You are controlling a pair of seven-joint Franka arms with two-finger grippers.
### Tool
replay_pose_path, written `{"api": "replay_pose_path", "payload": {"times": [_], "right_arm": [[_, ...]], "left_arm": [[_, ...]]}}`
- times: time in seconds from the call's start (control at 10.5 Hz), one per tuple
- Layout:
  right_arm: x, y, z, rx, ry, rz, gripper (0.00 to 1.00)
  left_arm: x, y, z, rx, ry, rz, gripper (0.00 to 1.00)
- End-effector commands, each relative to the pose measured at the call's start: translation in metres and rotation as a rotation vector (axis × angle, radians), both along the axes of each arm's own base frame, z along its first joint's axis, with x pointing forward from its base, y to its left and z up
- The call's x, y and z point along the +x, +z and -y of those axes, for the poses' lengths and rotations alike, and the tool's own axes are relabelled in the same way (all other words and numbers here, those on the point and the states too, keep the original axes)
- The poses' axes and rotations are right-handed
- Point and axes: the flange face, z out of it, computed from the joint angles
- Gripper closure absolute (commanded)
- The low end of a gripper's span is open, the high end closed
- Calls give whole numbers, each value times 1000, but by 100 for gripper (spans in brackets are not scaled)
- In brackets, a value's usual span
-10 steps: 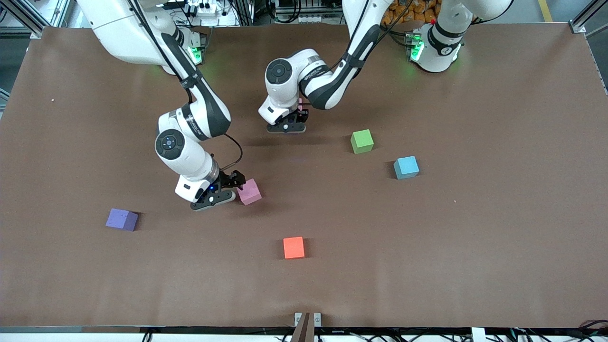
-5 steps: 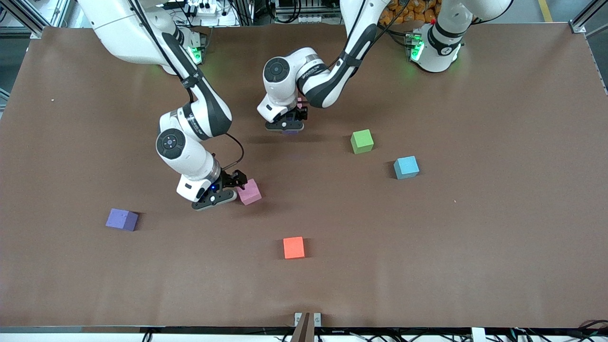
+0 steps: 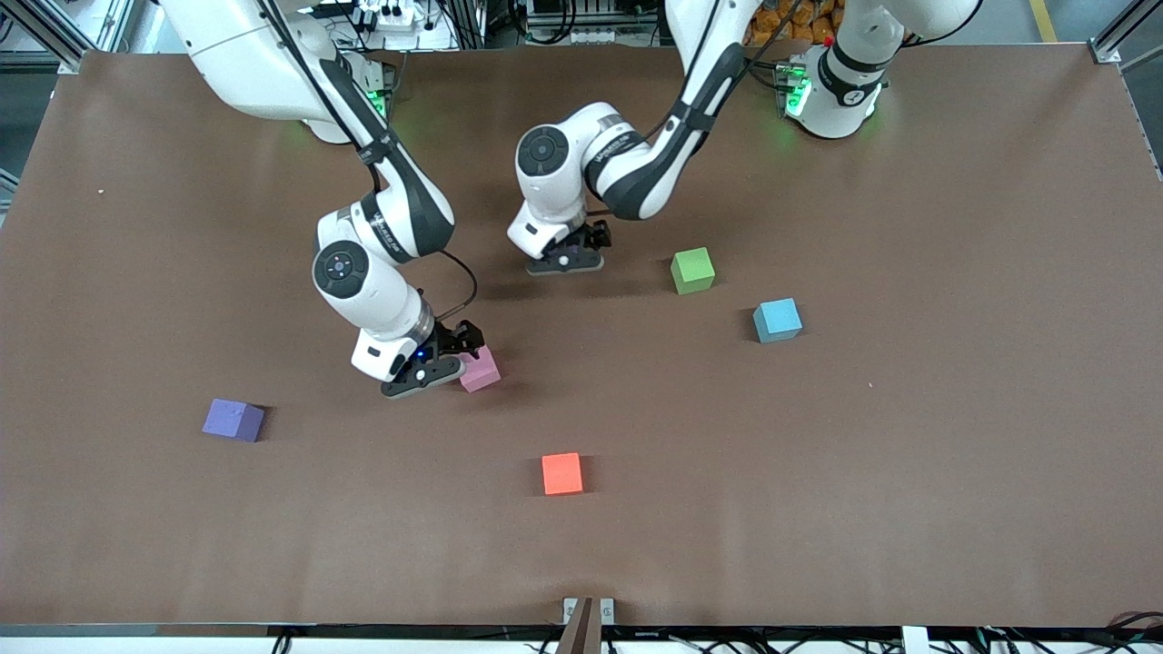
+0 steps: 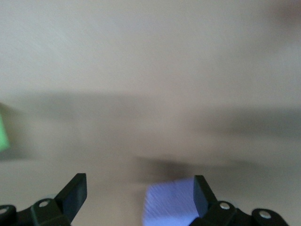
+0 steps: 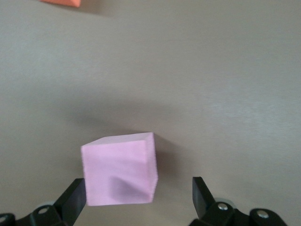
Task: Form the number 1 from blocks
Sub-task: 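Place the purple cube against the pink cube with the left gripper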
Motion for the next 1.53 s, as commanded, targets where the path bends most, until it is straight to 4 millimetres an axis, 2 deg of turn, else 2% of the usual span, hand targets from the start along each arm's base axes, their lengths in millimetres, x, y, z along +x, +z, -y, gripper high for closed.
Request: {"api": "replay_pose_path", "payload": {"times": [0.0, 0.1, 0.19, 0.38, 0.57, 0.67, 0.86, 1.05, 1.15, 1.24, 1.34, 1.43], "right_arm": [[-2, -10, -21, 20, 41, 27, 0], [-3, -16, -26, 25, 46, 42, 0], [-3, -17, -26, 24, 47, 46, 0], [-2, -15, -29, 25, 54, 51, 0], [-4, -21, -30, 20, 72, 46, 0], [-7, -24, -33, 17, 85, 45, 0], [-9, -36, -34, 10, 90, 35, 0], [-11, -43, -31, 4, 87, 27, 0], [-8, -46, -25, 2, 74, 36, 17], [-7, -48, -19, 0, 59, 32, 43], [-7, -47, -19, 3, 43, 30, 60], [-7, -43, -19, 7, 22, 31, 69]], "left_arm": [[42, 18, -60, 44, 108, 21, 0], [59, 30, -86, 42, 141, 29, 0], [67, 41, -113, 48, 163, 38, 0], [71, 51, -168, 24, 171, 73, 0], [59, 44, -224, 15, 135, 75, 0], [53, 35, -245, 26, 139, 59, 0], [48, 25, -251, 34, 146, 44, 0], [38, 19, -238, 9, 180, 13, 0], [32, 18, -230, -23, 215, -14, 0], [26, 16, -221, -31, 210, -20, 0], [15, 9, -210, -25, 193, -34, 0], [8, 0, -201, -25, 180, -37, 0]]}}
